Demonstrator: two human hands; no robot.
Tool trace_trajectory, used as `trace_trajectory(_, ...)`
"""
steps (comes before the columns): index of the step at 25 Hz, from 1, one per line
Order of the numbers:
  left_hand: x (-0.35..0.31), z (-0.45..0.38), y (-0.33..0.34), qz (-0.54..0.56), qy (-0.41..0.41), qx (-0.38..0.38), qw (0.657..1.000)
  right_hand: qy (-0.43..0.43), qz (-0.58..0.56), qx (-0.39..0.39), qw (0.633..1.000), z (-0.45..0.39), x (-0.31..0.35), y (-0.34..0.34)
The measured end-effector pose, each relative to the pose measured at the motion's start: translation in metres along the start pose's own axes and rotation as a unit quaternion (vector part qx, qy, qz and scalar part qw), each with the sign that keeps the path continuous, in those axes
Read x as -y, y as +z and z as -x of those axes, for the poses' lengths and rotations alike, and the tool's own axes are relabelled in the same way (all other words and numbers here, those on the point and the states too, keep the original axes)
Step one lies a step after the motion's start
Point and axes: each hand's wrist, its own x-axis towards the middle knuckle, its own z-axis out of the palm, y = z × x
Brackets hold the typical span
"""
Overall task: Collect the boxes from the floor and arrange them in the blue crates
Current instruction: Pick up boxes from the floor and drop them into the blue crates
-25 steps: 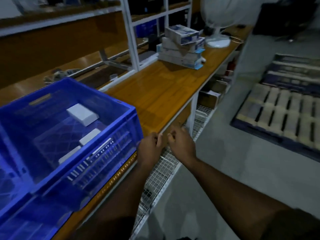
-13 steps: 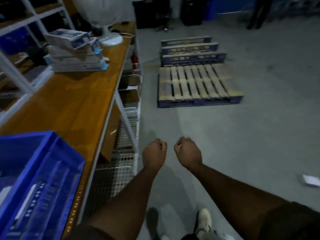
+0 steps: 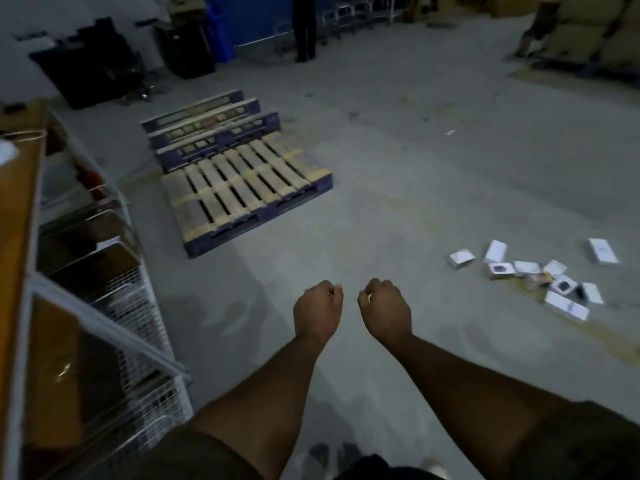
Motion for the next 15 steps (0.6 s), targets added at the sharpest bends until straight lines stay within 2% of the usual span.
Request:
trace_trajectory(9, -0.176, -0.003, 0.095, 0.004, 0.098, 0.064, 0.993, 0.113, 0.000, -0.089, 0.990, -0.033, -0.161, -0.103)
trace_trajectory(15, -0.264, -0.012, 0.149, -0.001, 0.174, 0.104, 0.979, 0.198, -0.005, -0.129, 0.972, -0.048, -0.244, -0.147)
